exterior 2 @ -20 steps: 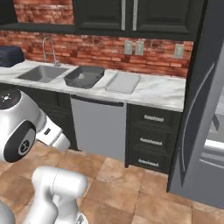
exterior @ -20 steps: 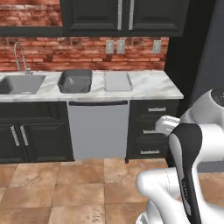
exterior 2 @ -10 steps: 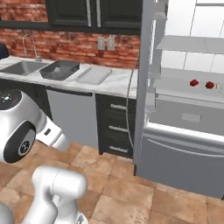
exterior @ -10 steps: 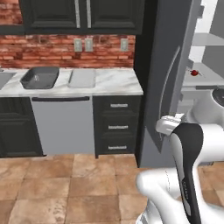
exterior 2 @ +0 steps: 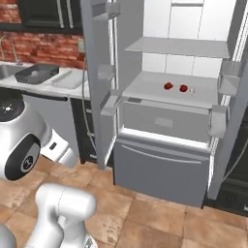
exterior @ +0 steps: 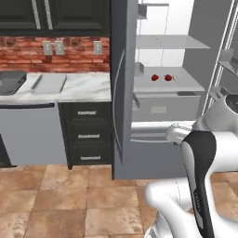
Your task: Place one bell pepper and one fish in each tupperware on the nearby counter, to pack two identical lunches.
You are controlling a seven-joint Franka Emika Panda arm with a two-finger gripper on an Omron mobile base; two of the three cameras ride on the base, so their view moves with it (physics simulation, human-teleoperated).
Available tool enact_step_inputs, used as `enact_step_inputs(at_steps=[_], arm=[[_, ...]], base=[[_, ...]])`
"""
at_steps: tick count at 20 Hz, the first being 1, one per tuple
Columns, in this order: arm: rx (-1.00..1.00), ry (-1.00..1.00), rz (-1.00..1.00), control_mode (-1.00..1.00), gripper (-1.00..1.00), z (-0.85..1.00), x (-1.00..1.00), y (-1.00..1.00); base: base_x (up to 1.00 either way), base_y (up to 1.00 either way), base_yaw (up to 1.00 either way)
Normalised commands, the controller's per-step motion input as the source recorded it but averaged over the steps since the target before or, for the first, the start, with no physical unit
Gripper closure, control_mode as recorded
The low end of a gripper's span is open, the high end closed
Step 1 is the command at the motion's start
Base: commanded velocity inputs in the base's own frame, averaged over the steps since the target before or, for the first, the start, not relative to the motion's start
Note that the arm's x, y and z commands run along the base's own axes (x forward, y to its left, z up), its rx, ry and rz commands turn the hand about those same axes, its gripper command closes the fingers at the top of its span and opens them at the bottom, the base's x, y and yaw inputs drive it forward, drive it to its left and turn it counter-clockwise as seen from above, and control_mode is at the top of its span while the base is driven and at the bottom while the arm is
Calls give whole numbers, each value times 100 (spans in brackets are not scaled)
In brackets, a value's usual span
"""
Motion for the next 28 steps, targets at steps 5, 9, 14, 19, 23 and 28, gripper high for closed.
enact_step_inputs(at_steps=[5, 9, 14, 19, 23, 28], arm=[[0, 0, 0, 100, -100, 0, 0, 0], [0, 0, 0, 100, -100, 0, 0, 0], [0, 0, 0, 100, -100, 0, 0, 0], [0, 0, 0, 100, -100, 0, 0, 0], [0, 0, 0, 100, -100, 0, 0, 0], [0, 0, 0, 100, -100, 0, 0, 0]], base=[[0, -100, 0], [22, -78, 0], [68, -59, 0], [100, -1, 0], [91, 5, 0], [75, 10, 0]])
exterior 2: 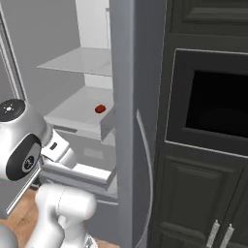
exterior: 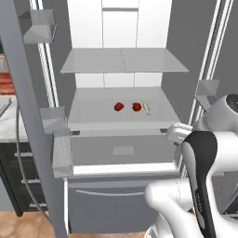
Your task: Place one bell pepper and one fish in each tupperware on the nearby counter, to pack two identical lunches.
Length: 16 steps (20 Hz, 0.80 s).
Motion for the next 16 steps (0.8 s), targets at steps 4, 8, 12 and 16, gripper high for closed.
enact_step_inputs(at_steps=[4, 8, 12, 16], arm=[[0, 0, 0, 100, -100, 0, 0, 0], [0, 0, 0, 100, -100, 0, 0, 0], [0, 0, 0, 100, -100, 0, 0, 0], [0, 0, 0, 100, -100, 0, 0, 0]], base=[[73, 26, -1], [51, 40, -8], [34, 35, -11], [22, 5, -9]])
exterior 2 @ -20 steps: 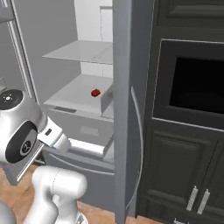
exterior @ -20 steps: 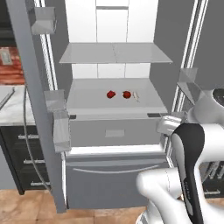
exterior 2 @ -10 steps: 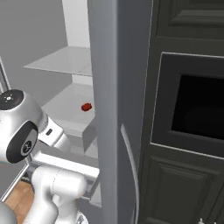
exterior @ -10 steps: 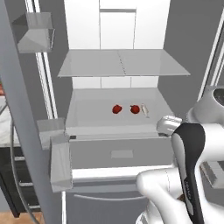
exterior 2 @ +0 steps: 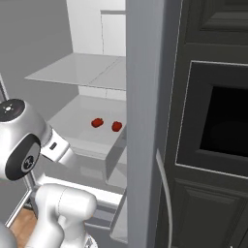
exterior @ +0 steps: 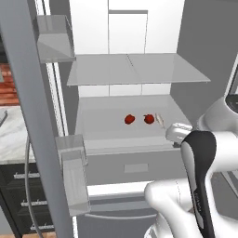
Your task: Place one bell pepper and one fish in each tupperware on the nearby counter, to pack two identical lunches.
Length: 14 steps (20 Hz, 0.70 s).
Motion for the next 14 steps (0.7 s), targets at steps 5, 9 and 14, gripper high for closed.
enact_step_inputs(at_steps=[5, 9, 14], arm=[[0, 0, 0, -100, -100, -14, 36, 0], [0, -16, 6, -100, -100, -27, 41, 9], [-1, -28, 10, -100, -100, -29, 42, 31]], base=[[6, 0, -1], [0, 0, 0], [0, 0, 0]])
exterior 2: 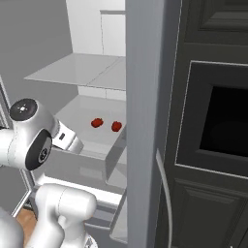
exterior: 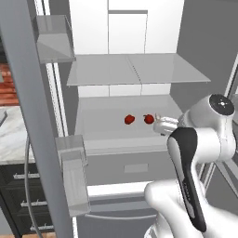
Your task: Place one bell pepper and one fish in each tupperware on the nearby counter, to pack two identical lunches.
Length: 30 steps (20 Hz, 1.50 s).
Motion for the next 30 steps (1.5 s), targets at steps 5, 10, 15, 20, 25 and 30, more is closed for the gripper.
enact_step_inputs(at_steps=[5, 10, 15, 20, 25, 30], arm=[[0, -6, 4, -100, -100, -18, 60, 31], [0, -2, 0, -100, -100, -27, 59, 2], [0, 0, 0, -100, -100, -45, 62, 23], [0, 0, 0, -100, -100, -20, 67, 13], [0, 2, 0, -100, -100, -4, 74, 0], [0, 3, 0, -100, -100, -7, 79, 0]], base=[[0, 0, 0], [0, 0, 0], [0, 0, 0], [0, 0, 0], [0, 0, 0], [0, 0, 0]])
